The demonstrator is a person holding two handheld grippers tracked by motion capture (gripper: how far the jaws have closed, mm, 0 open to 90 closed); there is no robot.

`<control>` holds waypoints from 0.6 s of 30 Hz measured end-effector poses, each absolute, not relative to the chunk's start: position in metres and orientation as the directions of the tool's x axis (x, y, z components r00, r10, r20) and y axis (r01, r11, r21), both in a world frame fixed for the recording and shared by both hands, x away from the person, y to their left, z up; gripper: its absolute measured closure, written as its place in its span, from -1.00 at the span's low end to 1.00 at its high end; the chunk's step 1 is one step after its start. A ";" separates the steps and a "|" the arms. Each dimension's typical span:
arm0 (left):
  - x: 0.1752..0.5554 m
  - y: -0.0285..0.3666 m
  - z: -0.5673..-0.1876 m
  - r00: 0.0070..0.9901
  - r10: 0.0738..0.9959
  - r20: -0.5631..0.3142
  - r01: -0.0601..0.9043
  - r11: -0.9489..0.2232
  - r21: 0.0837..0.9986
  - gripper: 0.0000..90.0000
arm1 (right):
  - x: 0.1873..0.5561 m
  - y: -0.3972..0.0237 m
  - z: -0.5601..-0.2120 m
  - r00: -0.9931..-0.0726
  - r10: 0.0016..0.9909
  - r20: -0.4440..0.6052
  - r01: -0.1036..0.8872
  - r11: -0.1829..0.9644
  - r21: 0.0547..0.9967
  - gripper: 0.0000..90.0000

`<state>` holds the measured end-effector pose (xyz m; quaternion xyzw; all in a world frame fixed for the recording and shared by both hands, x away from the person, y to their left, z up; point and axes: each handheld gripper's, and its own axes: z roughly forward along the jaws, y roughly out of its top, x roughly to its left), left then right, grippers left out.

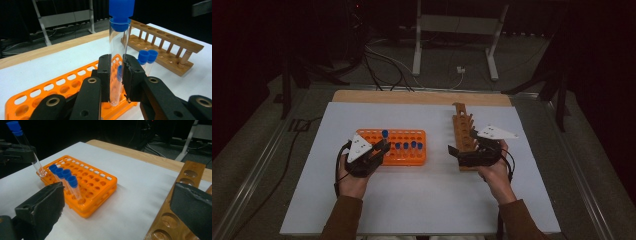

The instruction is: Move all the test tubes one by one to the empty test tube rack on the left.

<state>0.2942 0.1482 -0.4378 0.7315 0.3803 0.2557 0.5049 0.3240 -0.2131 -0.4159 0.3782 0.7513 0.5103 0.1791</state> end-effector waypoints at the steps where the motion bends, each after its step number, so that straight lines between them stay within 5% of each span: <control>1: 0.295 0.148 -0.438 0.577 0.817 -0.010 0.298 -0.199 0.933 0.73 | 0.323 -0.214 -0.416 -0.648 0.753 0.116 0.384 0.191 0.903 -1.00; 18: 0.302 0.144 -0.444 0.548 0.836 -0.005 0.304 -0.194 0.933 0.73 | 0.319 -0.223 -0.415 -0.628 0.770 0.113 0.379 0.176 0.908 -1.00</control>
